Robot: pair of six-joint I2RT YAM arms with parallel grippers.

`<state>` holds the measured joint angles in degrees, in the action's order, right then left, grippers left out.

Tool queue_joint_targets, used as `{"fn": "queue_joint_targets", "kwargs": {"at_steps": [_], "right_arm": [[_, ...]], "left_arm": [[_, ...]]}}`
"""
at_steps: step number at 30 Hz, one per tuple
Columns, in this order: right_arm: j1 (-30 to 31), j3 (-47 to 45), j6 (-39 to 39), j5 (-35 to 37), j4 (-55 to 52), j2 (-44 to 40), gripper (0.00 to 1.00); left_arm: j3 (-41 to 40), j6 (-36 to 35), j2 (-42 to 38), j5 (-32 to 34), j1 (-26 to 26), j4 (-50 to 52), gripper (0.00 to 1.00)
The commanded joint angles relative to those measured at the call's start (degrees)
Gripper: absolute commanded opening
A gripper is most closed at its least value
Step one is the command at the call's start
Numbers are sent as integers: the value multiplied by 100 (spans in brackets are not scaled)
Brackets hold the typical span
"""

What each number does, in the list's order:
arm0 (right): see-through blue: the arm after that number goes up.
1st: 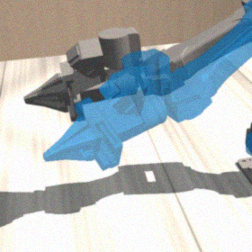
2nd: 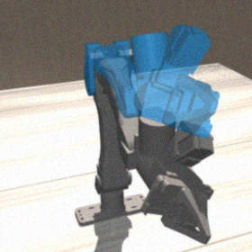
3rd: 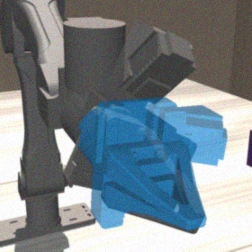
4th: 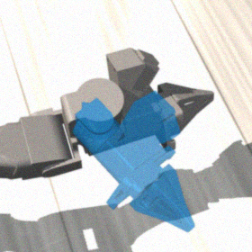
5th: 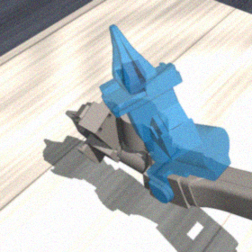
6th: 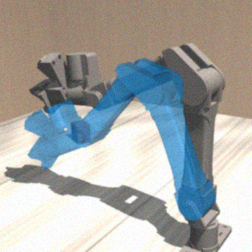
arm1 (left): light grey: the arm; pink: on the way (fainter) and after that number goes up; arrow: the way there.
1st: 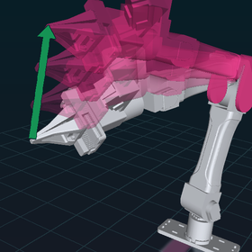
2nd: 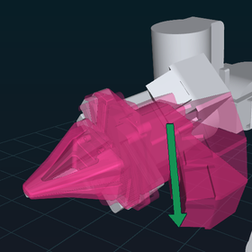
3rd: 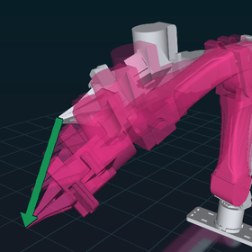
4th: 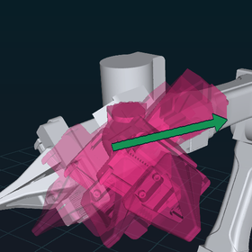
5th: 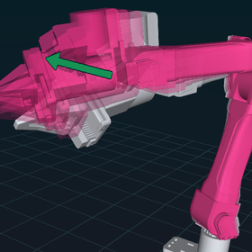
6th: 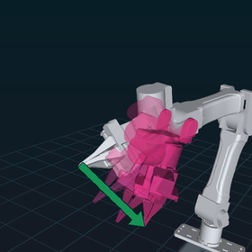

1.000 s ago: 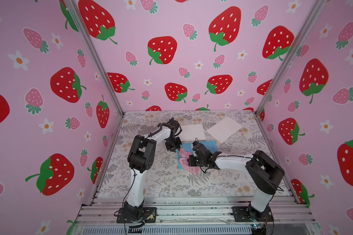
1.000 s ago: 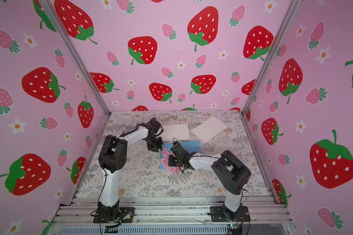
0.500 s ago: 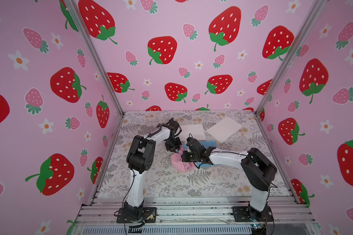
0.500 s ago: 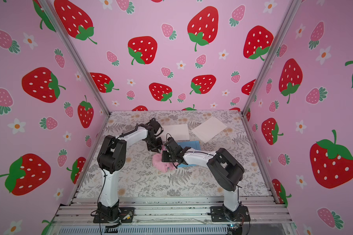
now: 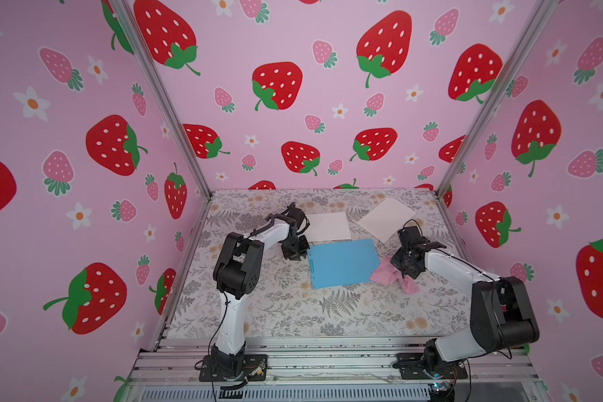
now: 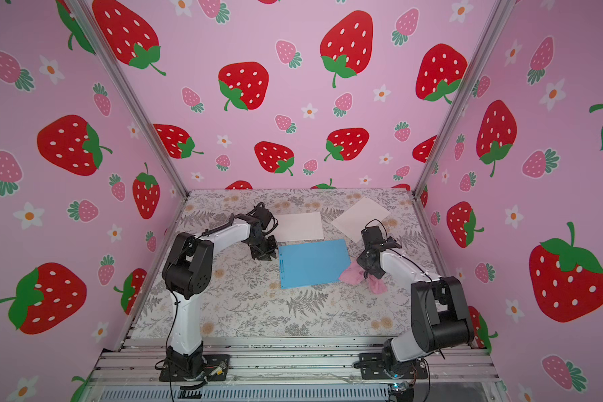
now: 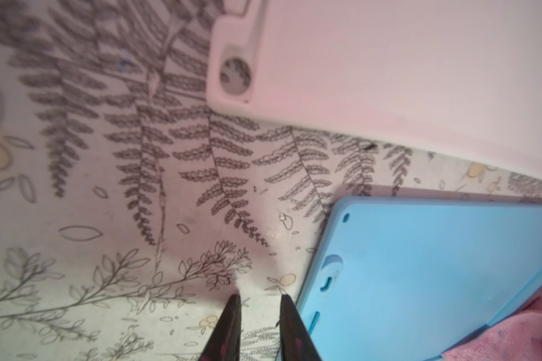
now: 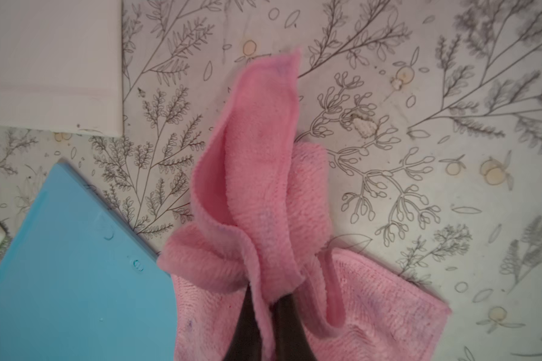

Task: Wipe the drawing tablet
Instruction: Wipe the dirt from the drawing tablet, then place the cleaning item at the center of the board, then reset both arms

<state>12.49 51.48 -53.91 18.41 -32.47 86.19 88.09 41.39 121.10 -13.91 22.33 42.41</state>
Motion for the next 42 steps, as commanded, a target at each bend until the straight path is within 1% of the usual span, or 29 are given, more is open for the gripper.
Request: {"fn": "queue_joint_targets", "kwargs": {"at_steps": [1, 2, 4, 7, 10, 12, 14, 17, 18, 19, 20, 22, 25, 26, 27, 28, 29, 31, 33, 34, 36, 37, 38, 39, 40, 41, 42], "right_arm": [[-19, 276, -37, 221, -511, -362, 0], [-35, 344, 35, 346, -578, -426, 0], [-117, 488, 227, 357, -688, -485, 0], [-167, 696, 358, 508, -990, -572, 1], [-228, 776, 329, 1072, -1401, -645, 9], [-335, 713, 401, 1299, -1445, -650, 14], [-450, 629, 532, 1390, -1399, -614, 19], [-590, 506, 566, 1424, -1363, -453, 25], [-622, 469, 574, 1395, -1335, -407, 29], [-649, 438, 562, 1351, -1313, -370, 35], [-667, 424, 580, 1273, -1272, -346, 46], [-678, 464, 617, 1172, -1270, -334, 65], [-676, 723, 618, 1188, -1411, -301, 87], [-678, 846, 629, 1223, -1473, -308, 96], [-676, 951, 653, 1268, -1536, -314, 99], [-670, 1080, 670, 1372, -1603, -351, 99], [-665, 1174, 678, 1499, -1654, -400, 99], [-669, 1258, 742, 1706, -1558, -562, 99], [-667, 1202, 935, 1895, -1277, -801, 99], [-669, 1096, 1131, 1904, -899, -949, 99], [-669, 751, 1729, 1604, -126, -1244, 99], [-662, 533, 2100, 1321, 332, -1386, 99], [-669, 329, 2391, 1051, 729, -1506, 99], [-669, 177, 2457, 1000, 965, -1582, 99], [-669, 31, 2481, 909, 1115, -1629, 99], [-668, -129, 2670, 755, 1360, -1653, 99], [-675, -307, 2945, 449, 1723, -1682, 99]], "left_arm": [[-341, -3, 326, 397, -24, 689, 24], [-316, -8, 282, 398, -29, 705, 24], [-270, 1, 173, 394, -26, 723, 26], [-215, 45, -106, 351, -18, 742, 30], [-197, 71, -501, 345, -23, 773, 35], [-204, 80, -733, 346, -57, 811, 39], [-251, 89, -955, 330, -125, 846, 42], [-413, 123, -1281, 319, -277, 817, 45], [-474, 130, -1377, 305, -334, 800, 45], [-539, 153, -1473, 285, -404, 767, 45], [-623, 150, -1582, 275, -467, 743, 46], [-747, 142, -1762, 282, -576, 694, 49], [-1020, 167, -2133, 366, -791, 581, 60], [-1133, 186, -2290, 403, -867, 515, 64], [-1227, 207, -2431, 436, -943, 474, 68], [-1342, 220, -2586, 458, -1034, 399, 74], [-1464, 222, -2756, 466, -1122, 305, 100], [-1658, 230, -3062, 566, -1268, 142, 100], [-1881, 209, -3384, 867, -1357, -72, 99], [-1985, 187, -3531, 947, -1398, -194, 99], [-2151, 86, -3770, 1172, -1432, -400, 100], [-2194, -14, -3874, 1353, -1432, -451, 100], [-2217, -116, -3953, 1600, -1435, -466, 99], [-2206, -170, -3995, 1894, -1433, -406, 99], [-2134, -195, -4009, 2403, -1433, -235, 100], [-2069, -150, -3998, 3033, -1431, -58, 99], [-2100, -130, -4027, 3500, -1438, -23, 100]]}}
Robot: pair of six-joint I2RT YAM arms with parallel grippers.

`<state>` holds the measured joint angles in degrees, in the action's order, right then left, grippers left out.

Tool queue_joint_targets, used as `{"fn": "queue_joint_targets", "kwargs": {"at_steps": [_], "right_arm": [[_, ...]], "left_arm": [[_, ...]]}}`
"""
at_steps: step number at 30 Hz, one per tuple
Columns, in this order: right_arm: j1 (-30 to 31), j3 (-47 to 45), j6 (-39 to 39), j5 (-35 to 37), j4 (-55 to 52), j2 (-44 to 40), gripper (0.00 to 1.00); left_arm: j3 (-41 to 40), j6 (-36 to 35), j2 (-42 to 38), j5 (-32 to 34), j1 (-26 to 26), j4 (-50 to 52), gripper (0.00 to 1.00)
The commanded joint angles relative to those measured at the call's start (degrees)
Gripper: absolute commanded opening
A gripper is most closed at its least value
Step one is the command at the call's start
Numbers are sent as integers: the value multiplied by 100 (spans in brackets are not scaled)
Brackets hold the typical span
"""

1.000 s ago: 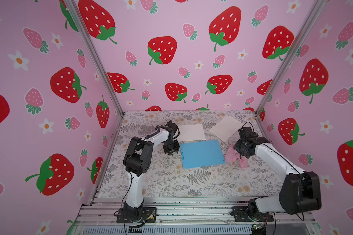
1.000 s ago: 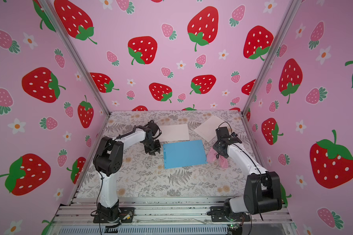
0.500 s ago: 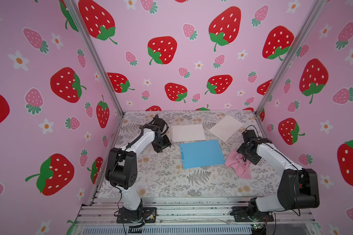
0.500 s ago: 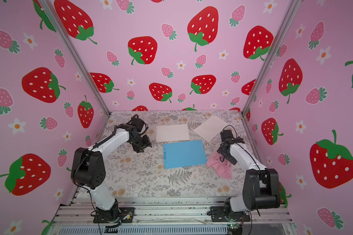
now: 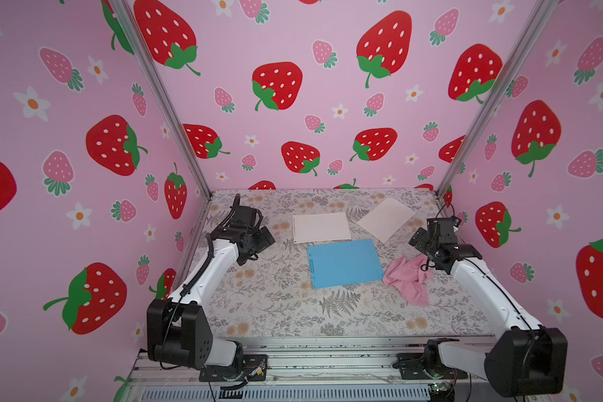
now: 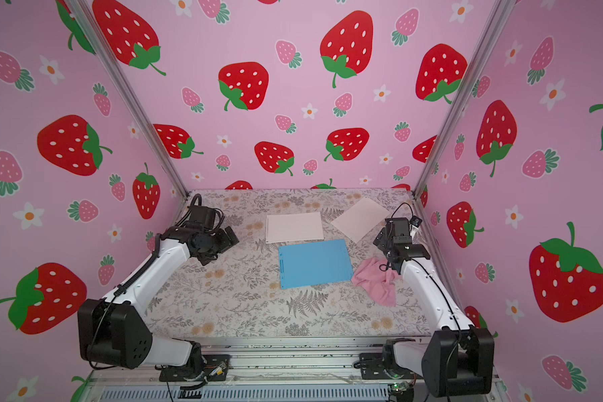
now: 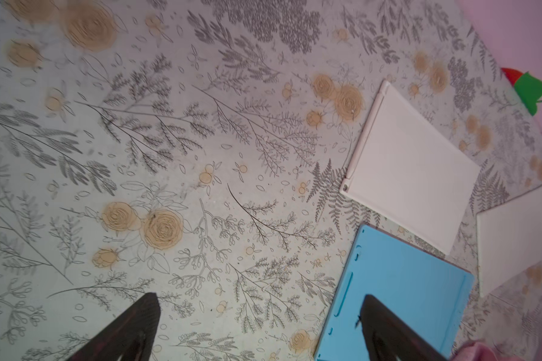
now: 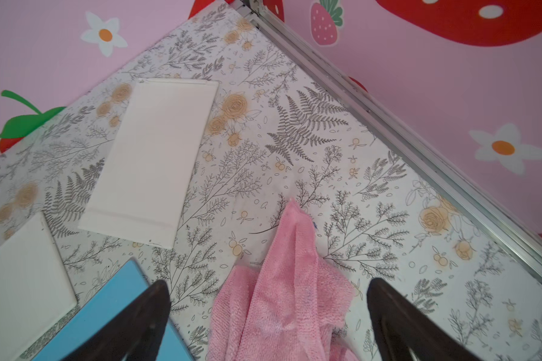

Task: Wipe the drawing tablet
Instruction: Reset both arms

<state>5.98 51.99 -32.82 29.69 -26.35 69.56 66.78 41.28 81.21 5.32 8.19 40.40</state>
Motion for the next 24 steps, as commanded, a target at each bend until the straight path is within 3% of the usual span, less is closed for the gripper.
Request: {"fn": "queue_joint_targets", "kwargs": {"at_steps": [1, 3, 5, 8, 11, 16, 19, 24], "right_arm": [[-36, -615, 1265, -1202, 1607, -66, 99], [-32, -1123, 2068, -1797, 2597, -94, 99], [-40, -1543, 2196, -1487, 3173, -24, 99], [-68, -1873, 2370, -1214, 3614, 296, 99], [-111, -2163, 2460, -1286, 4374, 650, 99], [-292, -2106, 2597, -1733, 5394, 1368, 99], [-428, -2024, 2885, -1991, 6034, 1798, 99], [-782, -2219, 2678, -2629, 6343, 1896, 99]], "left_arm": [[-199, -347, -161, 1897, -51, -169, 100], [-673, -637, -409, 2580, -41, -699, 100], [-964, -1269, -375, 3227, -45, -1098, 99], [-1383, -2155, -355, 3426, -64, -1957, 100], [-2065, -2641, -401, 2774, -241, -3301, 100], [-2891, -2987, -68, 2377, -419, -5304, 99], [-2755, -3217, 344, 1594, -722, -5710, 99], [-3043, -3231, 753, 1000, -997, -6598, 99]]}}
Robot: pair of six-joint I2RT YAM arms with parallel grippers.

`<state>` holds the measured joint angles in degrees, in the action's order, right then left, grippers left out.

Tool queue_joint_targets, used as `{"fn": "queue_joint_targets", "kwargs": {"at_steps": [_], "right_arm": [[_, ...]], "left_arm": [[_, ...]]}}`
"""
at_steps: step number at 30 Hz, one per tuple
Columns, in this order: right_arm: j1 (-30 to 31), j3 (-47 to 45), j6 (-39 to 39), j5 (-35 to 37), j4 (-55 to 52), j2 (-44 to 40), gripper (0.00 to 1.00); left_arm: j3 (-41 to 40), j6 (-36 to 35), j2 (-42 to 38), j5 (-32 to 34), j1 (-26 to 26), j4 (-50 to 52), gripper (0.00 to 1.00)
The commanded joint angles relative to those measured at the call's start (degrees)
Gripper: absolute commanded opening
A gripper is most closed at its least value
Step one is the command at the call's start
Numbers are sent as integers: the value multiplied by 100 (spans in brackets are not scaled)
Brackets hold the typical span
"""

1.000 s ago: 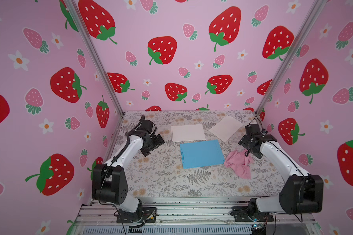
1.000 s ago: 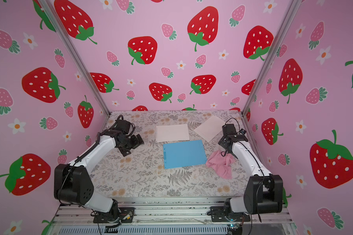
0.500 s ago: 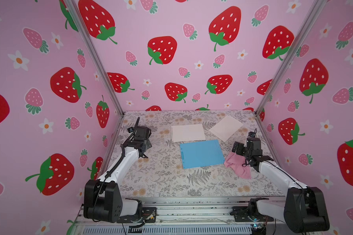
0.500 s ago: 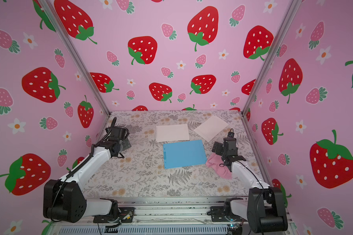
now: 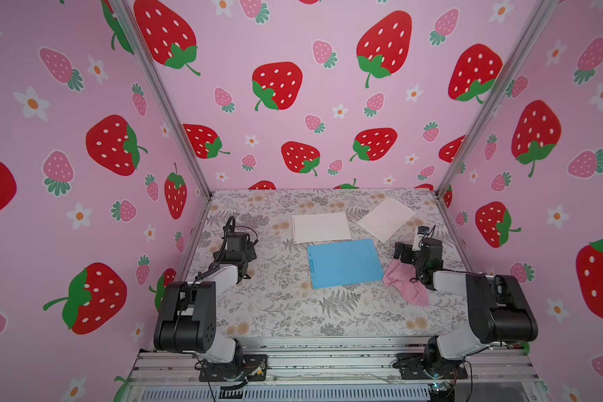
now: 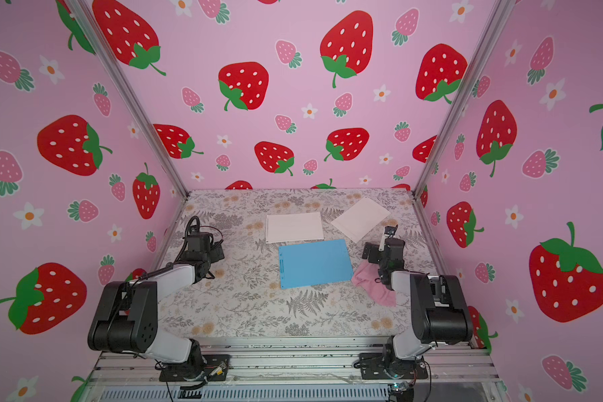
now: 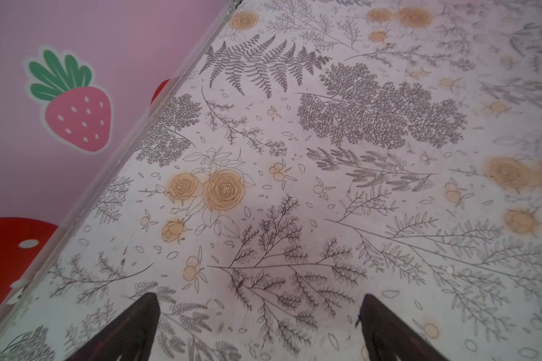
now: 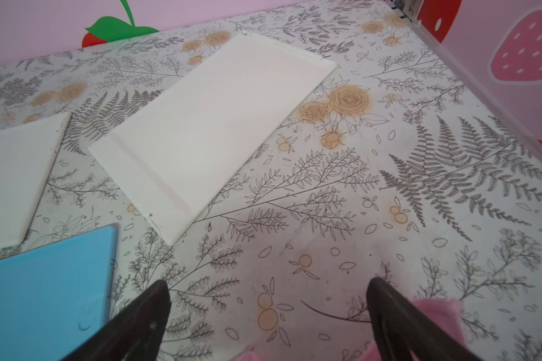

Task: Wipe the drawing tablet
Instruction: Reset both arms

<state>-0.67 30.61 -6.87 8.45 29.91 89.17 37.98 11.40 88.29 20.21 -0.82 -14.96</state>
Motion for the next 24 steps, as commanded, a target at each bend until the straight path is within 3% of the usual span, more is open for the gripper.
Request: {"fn": "queue_joint_targets", "kwargs": {"at_steps": [1, 4, 6, 7, 11, 24], "right_arm": [[-116, -346, 102, -553, 1143, -76, 99], [-117, -1169, 28, -335, 2888, 93, 99], [-112, -1156, -89, -23, 2647, -46, 99], [-116, -1016, -204, 256, 2454, -2, 99], [126, -592, -50, 673, 1854, 128, 99], [122, -600, -42, 670, 1834, 109, 99]], "left_arm": [[-347, -373, -71, -597, -24, -1237, 99], [-1228, -593, -142, -250, 268, -2763, 99], [-1585, -619, 77, -194, 284, -3775, 99], [-1387, -592, -49, -298, 276, -3129, 99], [-1290, -607, 64, -323, 239, -3111, 99], [-1336, -621, 4, -325, 250, -3116, 99]]}}
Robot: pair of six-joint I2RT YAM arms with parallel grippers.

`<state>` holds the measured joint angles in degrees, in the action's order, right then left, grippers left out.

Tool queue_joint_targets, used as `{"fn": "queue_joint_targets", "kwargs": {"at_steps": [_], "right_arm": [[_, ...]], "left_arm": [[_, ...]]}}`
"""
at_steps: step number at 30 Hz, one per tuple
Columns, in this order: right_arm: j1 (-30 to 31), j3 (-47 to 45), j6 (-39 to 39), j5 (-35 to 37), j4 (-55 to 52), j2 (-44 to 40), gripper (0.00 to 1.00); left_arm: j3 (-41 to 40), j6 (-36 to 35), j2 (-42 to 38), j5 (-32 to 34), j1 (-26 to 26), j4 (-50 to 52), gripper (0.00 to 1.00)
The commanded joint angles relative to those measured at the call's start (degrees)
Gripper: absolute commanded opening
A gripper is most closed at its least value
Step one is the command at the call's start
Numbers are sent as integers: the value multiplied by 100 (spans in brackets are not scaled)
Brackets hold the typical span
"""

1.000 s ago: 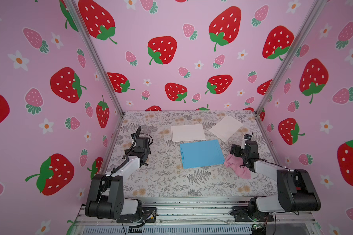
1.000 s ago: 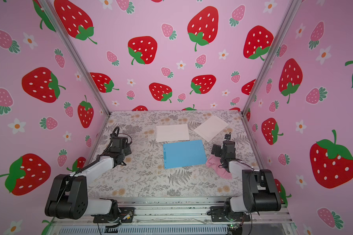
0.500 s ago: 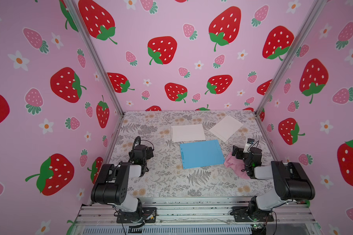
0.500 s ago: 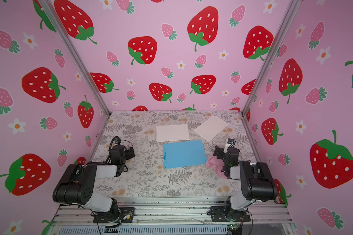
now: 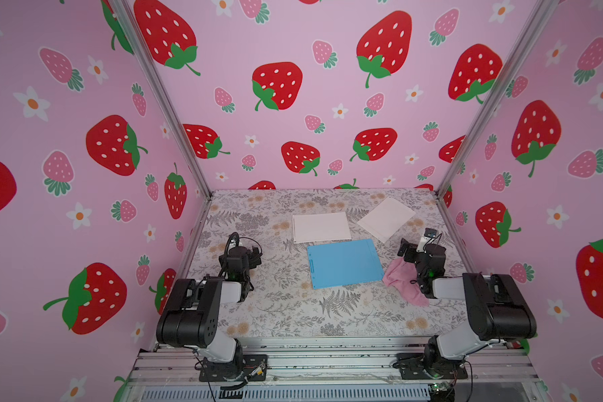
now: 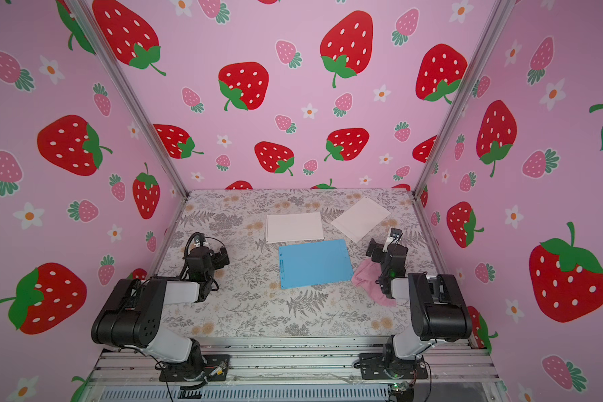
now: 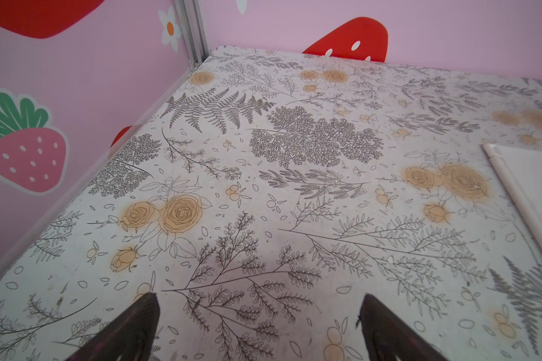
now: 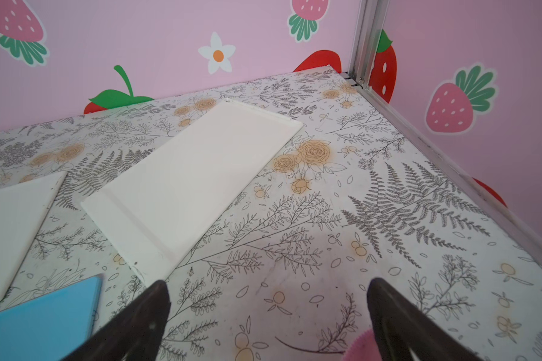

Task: Wipe the drawing tablet
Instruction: Reset both arms

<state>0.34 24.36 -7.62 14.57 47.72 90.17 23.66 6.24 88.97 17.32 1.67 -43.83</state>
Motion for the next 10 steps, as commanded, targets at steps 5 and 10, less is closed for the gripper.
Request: {"fn": "queue_joint_targets", "kwargs": {"at_steps": [5, 10], "right_arm": [[28, 75, 29, 70, -17, 37, 99], [32, 16, 34, 64, 70, 9, 99]], "left_arm": [[104, -105, -63, -42, 8, -231, 99], [99, -97, -67, -37, -1, -229, 100]]}}
